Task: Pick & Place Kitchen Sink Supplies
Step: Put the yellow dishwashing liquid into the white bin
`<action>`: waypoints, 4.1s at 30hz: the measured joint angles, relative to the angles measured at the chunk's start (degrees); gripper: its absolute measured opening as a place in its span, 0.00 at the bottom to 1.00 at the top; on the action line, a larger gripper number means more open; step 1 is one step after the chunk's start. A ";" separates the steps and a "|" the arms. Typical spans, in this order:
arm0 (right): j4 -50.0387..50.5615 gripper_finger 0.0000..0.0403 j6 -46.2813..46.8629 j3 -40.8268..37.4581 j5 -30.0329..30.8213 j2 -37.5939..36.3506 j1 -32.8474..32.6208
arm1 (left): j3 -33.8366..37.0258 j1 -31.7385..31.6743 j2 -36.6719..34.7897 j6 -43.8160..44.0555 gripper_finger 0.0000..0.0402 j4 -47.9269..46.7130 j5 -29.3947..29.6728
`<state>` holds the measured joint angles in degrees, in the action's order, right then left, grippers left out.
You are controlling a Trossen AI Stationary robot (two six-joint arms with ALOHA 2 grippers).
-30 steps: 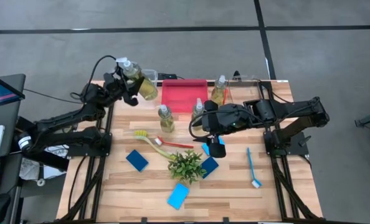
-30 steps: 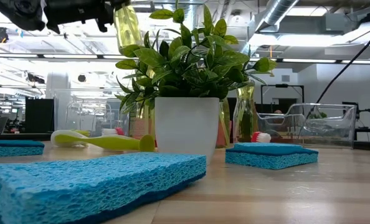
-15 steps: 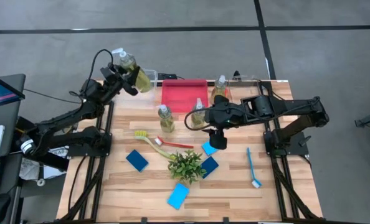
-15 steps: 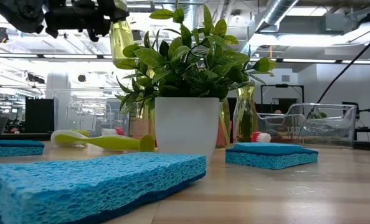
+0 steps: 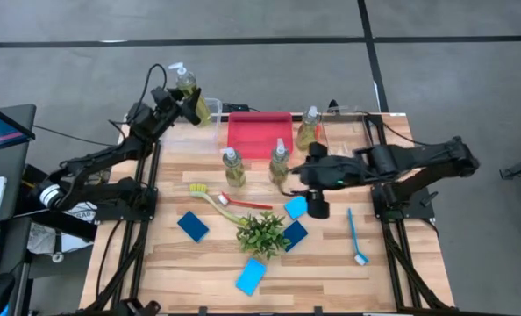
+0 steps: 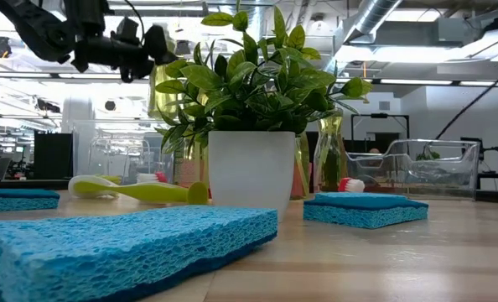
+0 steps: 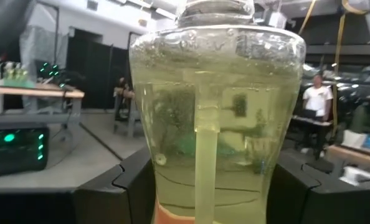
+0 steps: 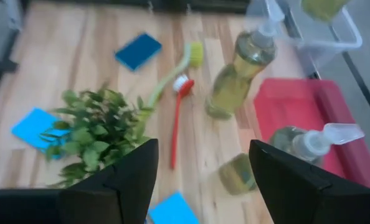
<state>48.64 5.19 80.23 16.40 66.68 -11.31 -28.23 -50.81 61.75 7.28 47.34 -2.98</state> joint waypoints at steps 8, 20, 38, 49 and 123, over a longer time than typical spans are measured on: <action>-21.08 0.61 -1.07 -24.74 0.15 -19.92 -2.00 | -0.04 -1.76 1.91 -2.72 0.54 1.91 0.04; -35.82 0.61 0.74 -50.96 0.39 -40.51 -2.02 | -0.09 -1.65 6.98 -5.20 0.54 6.06 -1.40; -34.86 0.61 0.87 -52.11 1.55 -44.55 -3.34 | -0.11 -1.65 24.07 -5.33 0.54 16.94 -1.32; -34.26 0.61 0.85 -52.11 1.49 -44.53 -3.30 | -0.11 -1.59 26.34 -4.96 0.54 17.11 -1.32; -33.68 0.61 0.85 -52.11 1.49 -44.53 -3.30 | -0.04 1.35 26.24 -7.05 0.74 7.99 0.54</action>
<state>14.96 6.04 28.12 17.89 22.15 -14.61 -28.27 -49.47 87.99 0.23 55.32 -2.44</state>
